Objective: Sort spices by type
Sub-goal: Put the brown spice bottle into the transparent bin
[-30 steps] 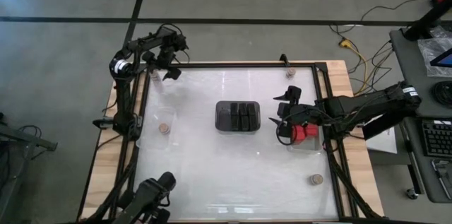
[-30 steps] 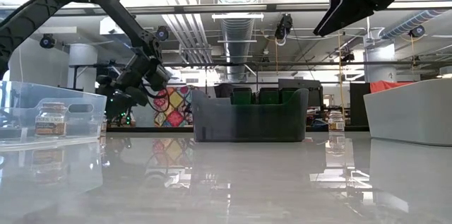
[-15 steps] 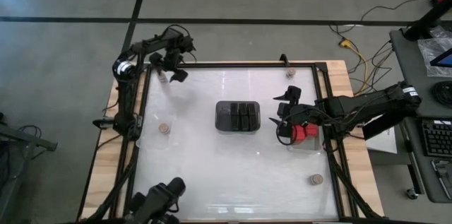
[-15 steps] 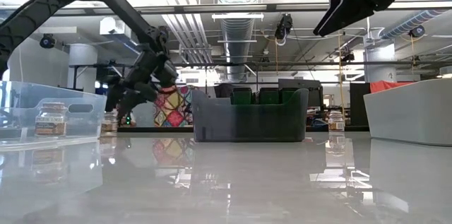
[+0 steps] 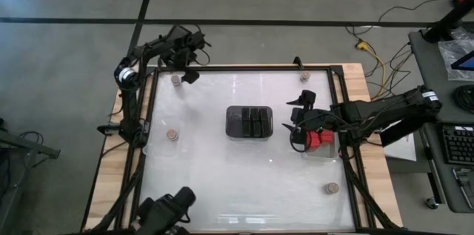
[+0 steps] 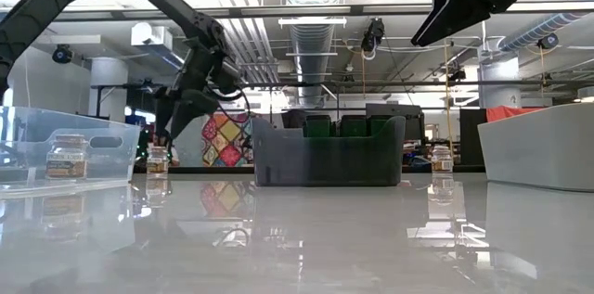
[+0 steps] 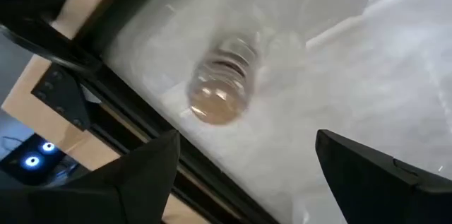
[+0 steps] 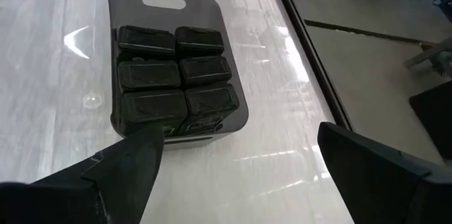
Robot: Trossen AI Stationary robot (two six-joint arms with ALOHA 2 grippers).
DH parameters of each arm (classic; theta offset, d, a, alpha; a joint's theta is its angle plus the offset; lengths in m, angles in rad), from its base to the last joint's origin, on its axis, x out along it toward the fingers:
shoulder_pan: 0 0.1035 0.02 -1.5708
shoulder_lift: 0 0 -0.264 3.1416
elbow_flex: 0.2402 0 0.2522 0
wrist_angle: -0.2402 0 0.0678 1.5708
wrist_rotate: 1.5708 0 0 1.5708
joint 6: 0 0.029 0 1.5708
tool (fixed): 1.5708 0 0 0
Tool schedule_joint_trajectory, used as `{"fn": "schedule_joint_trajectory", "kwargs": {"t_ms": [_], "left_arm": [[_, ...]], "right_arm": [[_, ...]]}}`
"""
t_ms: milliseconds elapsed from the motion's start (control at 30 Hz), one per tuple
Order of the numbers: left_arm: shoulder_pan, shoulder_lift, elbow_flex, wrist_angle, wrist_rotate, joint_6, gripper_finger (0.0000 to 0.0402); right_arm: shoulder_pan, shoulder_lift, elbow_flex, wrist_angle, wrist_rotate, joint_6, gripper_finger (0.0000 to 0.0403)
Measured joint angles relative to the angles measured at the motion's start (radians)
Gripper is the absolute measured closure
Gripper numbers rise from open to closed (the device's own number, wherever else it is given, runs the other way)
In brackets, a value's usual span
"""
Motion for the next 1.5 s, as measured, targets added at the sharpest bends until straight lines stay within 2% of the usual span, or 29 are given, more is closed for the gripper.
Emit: {"fn": "schedule_joint_trajectory", "kwargs": {"t_ms": [400,633,767,1000,1233,1333,1500], "left_arm": [[0.087,0.0,-0.033,0.07,0.035,-0.017,0.0077],[0.093,0.0,-0.122,0.179,0.073,-0.052,0.0078],[0.097,0.0,-0.162,0.186,0.078,-0.066,0.0081],[0.101,0.0,-0.172,0.24,0.077,-0.1,0.0091],[0.101,0.0,-0.174,0.2,0.075,-0.127,0.0093],[0.101,0.0,-0.174,0.194,0.075,-0.134,0.0107],[0.101,-0.001,-0.174,0.207,0.074,-0.145,0.0155]], "right_arm": [[0.0,0.0,0.0,-0.005,0.0,0.019,0.0037],[0.0,0.0,0.0,-0.007,0.0,0.023,0.0037],[0.0,0.0,0.0,-0.003,0.0,0.017,0.0037],[0.0,0.0,0.0,0.001,0.0,0.021,0.0037],[0.0,0.0,0.0,0.001,0.0,0.027,0.0037],[0.0,0.0,0.0,0.0,0.0,0.027,0.0037],[0.0,0.0,0.0,0.0,0.0,0.027,0.0037]]}}
